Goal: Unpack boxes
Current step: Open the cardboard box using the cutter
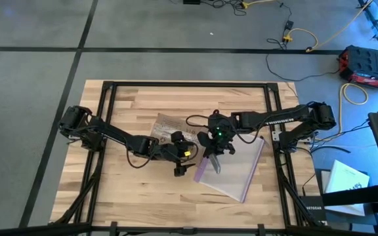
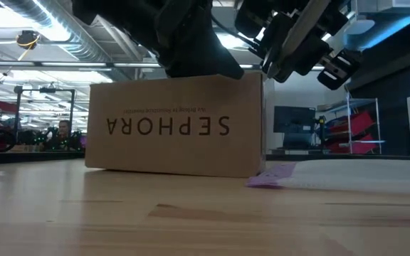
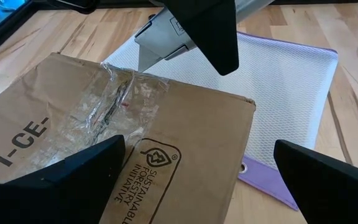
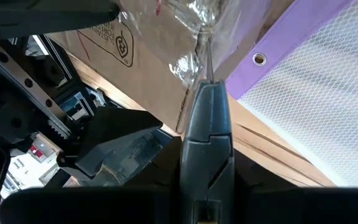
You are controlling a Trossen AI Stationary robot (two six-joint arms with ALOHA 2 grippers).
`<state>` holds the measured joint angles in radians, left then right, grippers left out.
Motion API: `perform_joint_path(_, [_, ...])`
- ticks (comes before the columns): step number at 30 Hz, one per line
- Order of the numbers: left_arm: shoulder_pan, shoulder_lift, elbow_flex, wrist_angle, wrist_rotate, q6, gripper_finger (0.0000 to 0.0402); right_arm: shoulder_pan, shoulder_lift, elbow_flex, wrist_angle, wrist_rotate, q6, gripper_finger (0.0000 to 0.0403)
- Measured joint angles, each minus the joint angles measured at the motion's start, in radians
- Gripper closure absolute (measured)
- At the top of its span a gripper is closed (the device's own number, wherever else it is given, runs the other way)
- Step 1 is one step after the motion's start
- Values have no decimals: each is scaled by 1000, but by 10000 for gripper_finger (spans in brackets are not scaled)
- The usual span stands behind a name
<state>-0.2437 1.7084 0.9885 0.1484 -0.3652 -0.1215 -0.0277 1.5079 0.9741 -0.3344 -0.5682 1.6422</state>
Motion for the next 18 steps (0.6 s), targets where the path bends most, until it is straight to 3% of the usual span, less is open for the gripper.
perform_joint_path(18, [29, 2, 0, 48, -3, 24, 2, 1, 1, -2, 25, -20, 28, 352])
